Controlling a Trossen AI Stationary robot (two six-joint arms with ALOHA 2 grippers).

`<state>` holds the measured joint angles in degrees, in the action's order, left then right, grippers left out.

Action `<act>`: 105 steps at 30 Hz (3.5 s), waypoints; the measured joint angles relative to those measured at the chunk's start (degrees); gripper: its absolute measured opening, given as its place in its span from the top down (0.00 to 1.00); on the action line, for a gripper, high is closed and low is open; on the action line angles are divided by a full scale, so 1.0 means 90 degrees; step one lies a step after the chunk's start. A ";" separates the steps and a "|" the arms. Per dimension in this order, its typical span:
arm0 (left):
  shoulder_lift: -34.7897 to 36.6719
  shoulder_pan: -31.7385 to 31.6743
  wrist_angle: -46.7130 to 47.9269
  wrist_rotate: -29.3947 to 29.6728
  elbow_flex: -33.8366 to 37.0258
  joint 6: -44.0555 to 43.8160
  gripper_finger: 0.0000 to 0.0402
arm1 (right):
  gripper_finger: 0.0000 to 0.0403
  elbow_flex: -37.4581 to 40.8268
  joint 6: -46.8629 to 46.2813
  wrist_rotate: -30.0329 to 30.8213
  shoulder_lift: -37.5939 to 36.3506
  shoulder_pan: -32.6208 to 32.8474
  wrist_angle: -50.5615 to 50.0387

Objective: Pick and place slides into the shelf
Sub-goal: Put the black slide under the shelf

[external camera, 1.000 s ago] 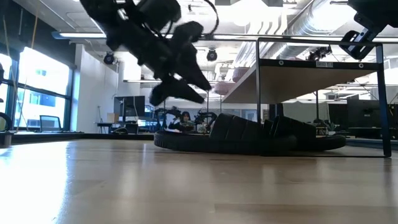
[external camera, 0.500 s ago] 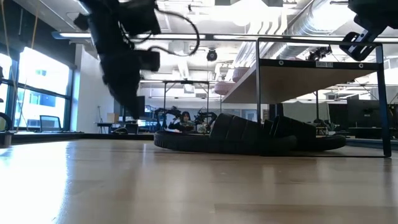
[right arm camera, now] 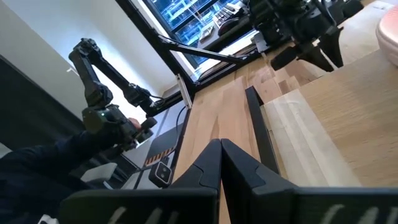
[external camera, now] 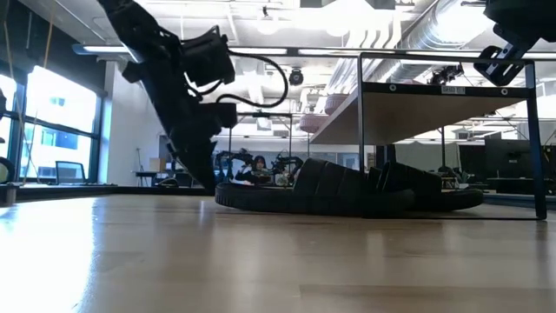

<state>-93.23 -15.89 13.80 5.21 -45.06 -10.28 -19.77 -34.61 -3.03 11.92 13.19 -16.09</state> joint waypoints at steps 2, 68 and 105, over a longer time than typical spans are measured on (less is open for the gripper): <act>0.0002 0.0005 -0.0177 -0.0065 -0.0001 0.0008 0.87 | 1.00 0.0000 0.0011 0.0002 0.0000 -0.0002 -0.0001; -0.0765 0.0354 -0.1989 -0.1314 -0.0012 -0.0416 0.97 | 1.00 -0.0004 0.1569 0.0008 0.0541 0.0124 0.2584; -0.2370 0.0704 -0.1711 -0.1614 -0.1876 -0.0214 0.97 | 1.00 -0.0760 0.1783 0.0876 0.0544 0.0138 0.0932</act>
<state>-114.56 -9.56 -1.60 -9.31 -61.94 -12.21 -26.61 -18.57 4.85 16.82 14.44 -7.70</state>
